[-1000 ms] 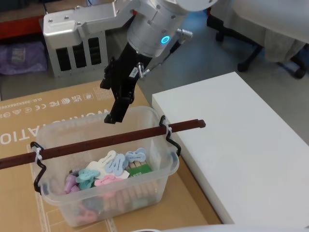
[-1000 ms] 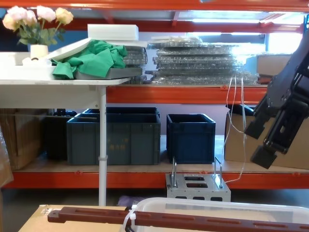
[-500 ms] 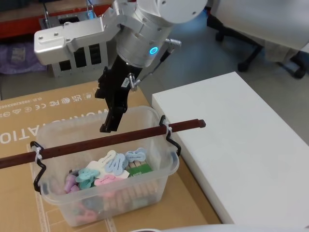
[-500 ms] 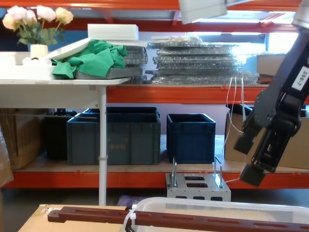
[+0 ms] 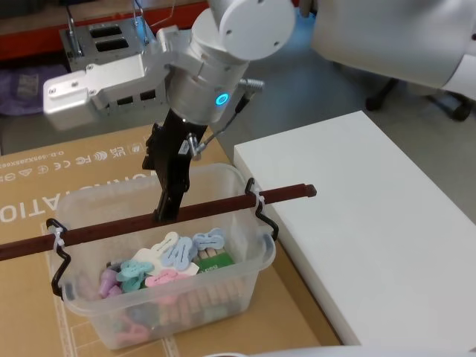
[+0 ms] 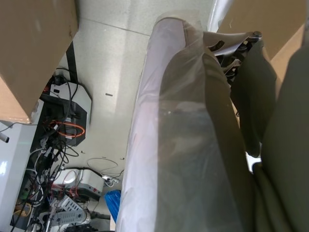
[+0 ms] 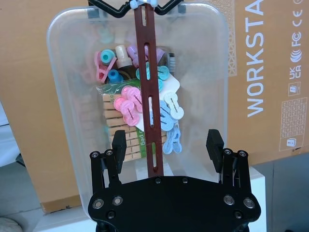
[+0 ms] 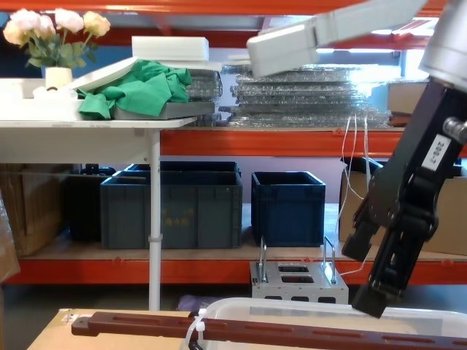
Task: Use one hand to grasp the basket and place it at the designated location.
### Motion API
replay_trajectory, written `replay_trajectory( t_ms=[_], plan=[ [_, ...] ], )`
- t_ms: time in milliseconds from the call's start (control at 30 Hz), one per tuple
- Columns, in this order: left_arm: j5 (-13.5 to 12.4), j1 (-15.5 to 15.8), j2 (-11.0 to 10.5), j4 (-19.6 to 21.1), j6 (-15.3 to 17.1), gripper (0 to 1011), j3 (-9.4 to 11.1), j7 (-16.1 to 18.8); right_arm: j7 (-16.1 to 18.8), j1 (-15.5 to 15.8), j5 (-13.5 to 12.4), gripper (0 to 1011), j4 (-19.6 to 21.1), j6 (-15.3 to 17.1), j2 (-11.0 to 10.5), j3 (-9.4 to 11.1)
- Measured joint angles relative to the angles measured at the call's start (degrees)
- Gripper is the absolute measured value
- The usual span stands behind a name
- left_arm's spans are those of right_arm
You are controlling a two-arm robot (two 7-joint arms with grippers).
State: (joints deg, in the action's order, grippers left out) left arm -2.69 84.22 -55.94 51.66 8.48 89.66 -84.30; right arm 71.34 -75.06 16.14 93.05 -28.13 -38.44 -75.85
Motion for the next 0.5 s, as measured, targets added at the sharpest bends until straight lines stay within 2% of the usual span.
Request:
replay_trajectory(
  t_ms=[500],
  plan=[
    [0.00,0.00,0.00,-0.01,0.00,0,0.00,0.00,-0.02,0.19,1.22,1002,-0.85,0.17,1.80,-2.87]
  ],
)
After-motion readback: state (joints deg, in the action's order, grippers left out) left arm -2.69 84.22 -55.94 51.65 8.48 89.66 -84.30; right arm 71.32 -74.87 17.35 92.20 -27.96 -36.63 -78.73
